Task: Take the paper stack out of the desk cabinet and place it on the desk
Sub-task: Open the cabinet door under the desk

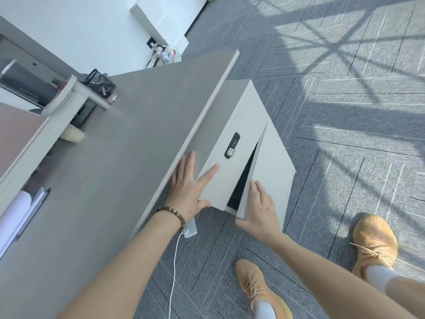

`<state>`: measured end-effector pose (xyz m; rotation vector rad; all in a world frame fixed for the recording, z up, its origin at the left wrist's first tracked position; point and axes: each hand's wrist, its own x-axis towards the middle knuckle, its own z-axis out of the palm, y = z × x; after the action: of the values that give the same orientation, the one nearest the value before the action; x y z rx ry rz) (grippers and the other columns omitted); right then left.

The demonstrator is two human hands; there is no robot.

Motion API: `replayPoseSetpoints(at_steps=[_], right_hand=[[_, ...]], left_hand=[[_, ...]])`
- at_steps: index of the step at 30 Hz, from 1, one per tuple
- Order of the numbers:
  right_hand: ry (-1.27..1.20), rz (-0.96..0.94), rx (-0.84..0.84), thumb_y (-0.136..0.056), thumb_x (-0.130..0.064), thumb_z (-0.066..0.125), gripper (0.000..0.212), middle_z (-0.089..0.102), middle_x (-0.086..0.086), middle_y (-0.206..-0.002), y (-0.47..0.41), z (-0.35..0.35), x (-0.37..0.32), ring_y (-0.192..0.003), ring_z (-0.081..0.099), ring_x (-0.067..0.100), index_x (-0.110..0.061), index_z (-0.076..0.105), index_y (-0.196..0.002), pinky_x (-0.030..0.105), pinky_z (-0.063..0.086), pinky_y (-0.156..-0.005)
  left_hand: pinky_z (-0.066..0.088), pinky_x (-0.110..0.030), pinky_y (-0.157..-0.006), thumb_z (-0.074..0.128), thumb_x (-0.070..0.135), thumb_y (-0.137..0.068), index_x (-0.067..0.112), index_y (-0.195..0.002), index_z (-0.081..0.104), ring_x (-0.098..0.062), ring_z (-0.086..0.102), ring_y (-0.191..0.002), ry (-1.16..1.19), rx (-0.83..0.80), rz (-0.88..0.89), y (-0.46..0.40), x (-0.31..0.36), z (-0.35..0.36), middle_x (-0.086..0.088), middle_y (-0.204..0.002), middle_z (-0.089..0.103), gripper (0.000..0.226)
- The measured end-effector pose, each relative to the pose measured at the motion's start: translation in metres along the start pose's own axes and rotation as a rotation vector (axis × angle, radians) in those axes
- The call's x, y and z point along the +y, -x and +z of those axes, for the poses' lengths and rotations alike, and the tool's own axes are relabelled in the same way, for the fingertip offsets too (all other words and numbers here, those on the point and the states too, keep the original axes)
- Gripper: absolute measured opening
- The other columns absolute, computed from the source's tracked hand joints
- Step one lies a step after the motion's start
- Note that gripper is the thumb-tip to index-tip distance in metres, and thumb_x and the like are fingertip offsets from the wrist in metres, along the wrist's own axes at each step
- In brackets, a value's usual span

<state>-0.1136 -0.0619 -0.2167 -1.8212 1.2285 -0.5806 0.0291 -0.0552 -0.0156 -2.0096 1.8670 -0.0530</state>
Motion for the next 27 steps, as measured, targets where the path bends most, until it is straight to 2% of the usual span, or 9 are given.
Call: replayPoseSetpoints(at_steps=[3, 8, 11, 14, 16, 19, 21, 23, 27], right_hand=[[0.02, -0.044, -0.064, -0.063, -0.052, 0.064, 0.12, 0.011, 0.007, -0.166, 0.013, -0.031, 0.02, -0.153, 0.013, 0.024, -0.018, -0.001, -0.158, 0.047, 0.026, -0.121], [0.104, -0.077, -0.193, -0.068, -0.047, 0.063, 0.107, 0.015, 0.003, -0.166, 0.032, -0.096, 0.048, -0.141, 0.041, 0.032, -0.03, 0.008, -0.158, 0.041, 0.039, -0.112], [0.208, -0.082, -0.237, -0.069, -0.047, 0.061, 0.096, 0.032, -0.006, -0.158, 0.038, -0.141, 0.062, -0.122, 0.058, 0.03, -0.04, 0.016, -0.155, 0.038, 0.051, -0.095], [0.31, -0.088, -0.268, -0.073, -0.047, 0.058, 0.087, 0.055, -0.006, -0.133, 0.042, -0.182, 0.08, -0.096, 0.062, 0.016, -0.051, 0.017, -0.15, 0.034, 0.057, -0.077], [0.342, -0.075, -0.265, -0.075, -0.044, 0.058, 0.085, 0.061, -0.008, -0.127, 0.043, -0.209, 0.091, -0.091, 0.063, 0.011, -0.054, 0.018, -0.149, 0.029, 0.057, -0.073], [0.427, -0.04, -0.23, -0.085, -0.03, 0.06, 0.078, 0.066, -0.006, -0.121, 0.037, -0.247, 0.098, -0.086, 0.064, 0.01, -0.05, 0.021, -0.149, 0.015, 0.044, -0.062], [0.453, 0.013, -0.213, -0.087, -0.027, 0.06, 0.072, 0.063, -0.002, -0.128, 0.029, -0.261, 0.098, -0.09, 0.067, 0.016, -0.043, 0.029, -0.15, 0.021, 0.051, -0.068], [0.513, 0.036, -0.188, -0.086, -0.038, 0.059, 0.065, 0.06, -0.001, -0.134, 0.018, -0.266, 0.093, -0.097, 0.068, 0.021, -0.036, 0.035, -0.146, 0.034, 0.056, -0.082], [0.653, 0.015, -0.126, -0.089, -0.053, 0.055, 0.061, 0.059, 0.0, -0.129, -0.006, -0.255, 0.074, -0.111, 0.061, 0.023, -0.027, 0.039, -0.141, 0.039, 0.046, -0.1]], left_hand=[[-0.002, -0.054, -0.119, 0.079, 0.034, -0.077, 0.05, -0.15, 0.003, -0.038, -0.019, -0.149, 0.007, -0.028, -0.019, 0.001, 0.002, -0.003, -0.015, -0.161, -0.025, 0.106], [-0.001, -0.056, -0.12, 0.08, 0.039, -0.073, 0.053, -0.149, -0.005, -0.037, -0.025, -0.147, 0.01, -0.095, -0.056, 0.003, 0.006, -0.009, -0.011, -0.158, -0.034, 0.115], [0.001, -0.057, -0.121, 0.072, 0.032, -0.08, 0.054, -0.147, -0.009, -0.038, -0.025, -0.147, 0.0, -0.126, -0.074, 0.004, 0.009, -0.014, -0.011, -0.157, -0.038, 0.108], [0.001, -0.056, -0.121, 0.066, 0.026, -0.083, 0.053, -0.148, -0.01, -0.036, -0.027, -0.147, 0.013, -0.135, -0.084, 0.005, 0.011, -0.016, -0.01, -0.155, -0.04, 0.103], [0.001, -0.055, -0.12, 0.067, 0.025, -0.08, 0.053, -0.148, -0.008, -0.036, -0.027, -0.147, 0.023, -0.132, -0.087, 0.006, 0.011, -0.016, -0.011, -0.156, -0.04, 0.106], [0.002, -0.056, -0.121, 0.069, 0.029, -0.076, 0.053, -0.149, -0.005, -0.037, -0.025, -0.147, 0.044, -0.122, -0.089, 0.006, 0.01, -0.015, -0.011, -0.157, -0.036, 0.106], [0.0, -0.056, -0.121, 0.069, 0.035, -0.073, 0.051, -0.15, -0.002, -0.037, -0.024, -0.148, 0.051, -0.094, -0.086, 0.006, 0.011, -0.013, -0.013, -0.159, -0.032, 0.106], [-0.002, -0.054, -0.121, 0.068, 0.041, -0.07, 0.05, -0.151, 0.002, -0.037, -0.023, -0.148, 0.061, -0.064, -0.091, 0.005, 0.011, -0.011, -0.013, -0.16, -0.029, 0.105], [-0.001, -0.053, -0.122, 0.064, 0.047, -0.07, 0.051, -0.15, 0.006, -0.036, -0.02, -0.149, 0.084, -0.017, -0.113, 0.004, 0.011, -0.006, -0.012, -0.162, -0.025, 0.099]])
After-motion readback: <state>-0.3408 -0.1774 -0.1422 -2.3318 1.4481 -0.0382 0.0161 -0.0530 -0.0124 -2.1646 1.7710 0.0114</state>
